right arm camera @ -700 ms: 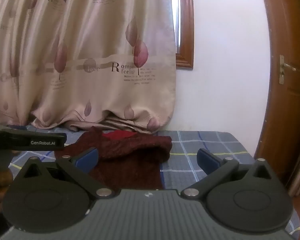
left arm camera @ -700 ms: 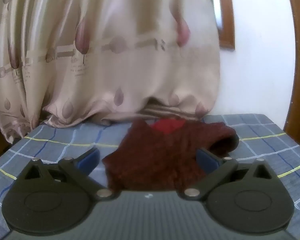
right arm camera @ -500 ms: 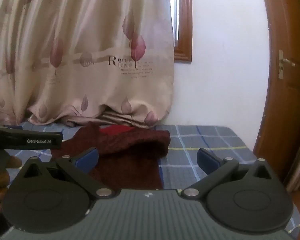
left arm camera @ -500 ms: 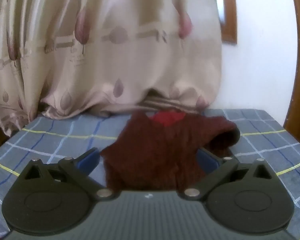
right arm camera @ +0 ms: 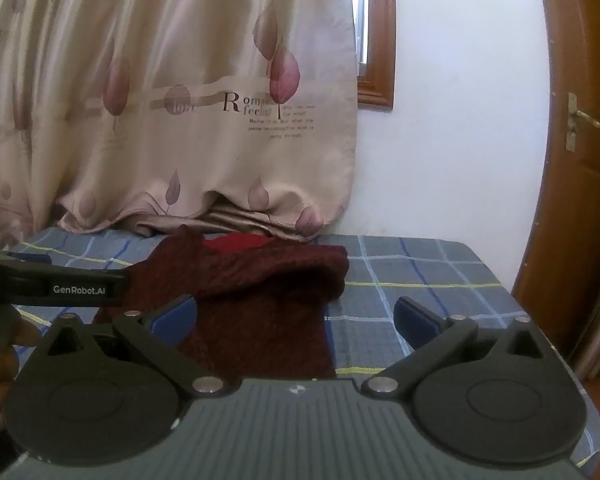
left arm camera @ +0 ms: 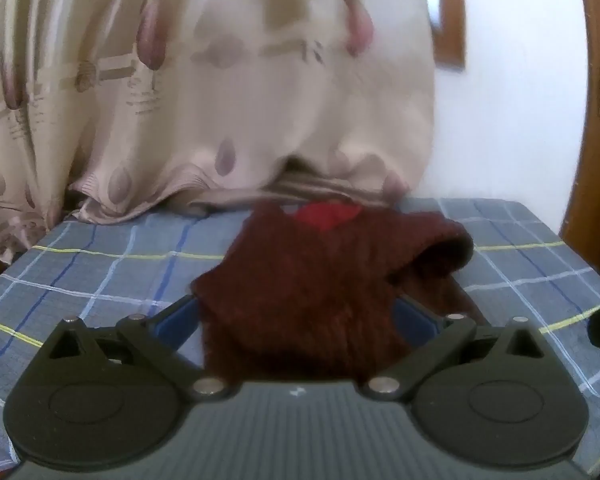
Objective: Fold small clothes
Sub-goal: 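Move both tools toward the crumpled dark red sweater on the bed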
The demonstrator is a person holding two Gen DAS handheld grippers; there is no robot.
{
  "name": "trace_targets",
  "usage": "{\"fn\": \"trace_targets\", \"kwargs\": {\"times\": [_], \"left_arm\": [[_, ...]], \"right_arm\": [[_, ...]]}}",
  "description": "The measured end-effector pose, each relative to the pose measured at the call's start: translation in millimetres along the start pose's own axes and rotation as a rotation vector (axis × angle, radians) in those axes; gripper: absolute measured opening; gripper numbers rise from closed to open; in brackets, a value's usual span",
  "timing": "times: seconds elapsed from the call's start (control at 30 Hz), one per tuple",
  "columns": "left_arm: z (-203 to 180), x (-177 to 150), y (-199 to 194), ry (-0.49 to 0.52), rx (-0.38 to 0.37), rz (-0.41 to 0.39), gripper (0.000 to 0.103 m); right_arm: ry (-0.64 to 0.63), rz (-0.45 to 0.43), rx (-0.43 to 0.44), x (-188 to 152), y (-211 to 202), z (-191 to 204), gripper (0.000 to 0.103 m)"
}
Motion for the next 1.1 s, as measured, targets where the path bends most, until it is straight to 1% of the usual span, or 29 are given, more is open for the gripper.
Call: {"fn": "trace_targets", "kwargs": {"times": [0.13,0.33,0.57,0.67,0.93,1.1], "left_arm": [[-2,-4,1,0.0,-0.014,0.013,0.103],[-6,-6,2,0.019,-0.014,0.023,0.103],[-9,-8,3,0.027,-0.025,0.039,0.103],[-10,-8,3,0.03,-0.045,0.056,0.103],[-9,-11,2,-0.005,-0.095,0.099,0.103],[-22,-10,4,0.009,-0.134,0.119,0.103]], "right_arm": [[0.0,0.01,0.003,1,1,-1,0.103],[0.014,0.014,0.009,1,0,-2,0.103],[0.03,0.039,0.013,-3,4,-6,0.103],[0.032,0.045,0.011,-4,4,-6,0.103],[0.057,0.063,0.002,-11,9,-18,0.103],[0.081,0.072,0.005,-15,12,-26,0.103]]}}
Point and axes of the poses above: each gripper's, at about its wrist camera, not at the fingertips, and y roughly the way its jaws point, z to its left, x to its top, the point moved 4 cm from there along y, roughly the way its jaws point, and after that the axes turned 11 degrees about -x, right-handed, at the moved point
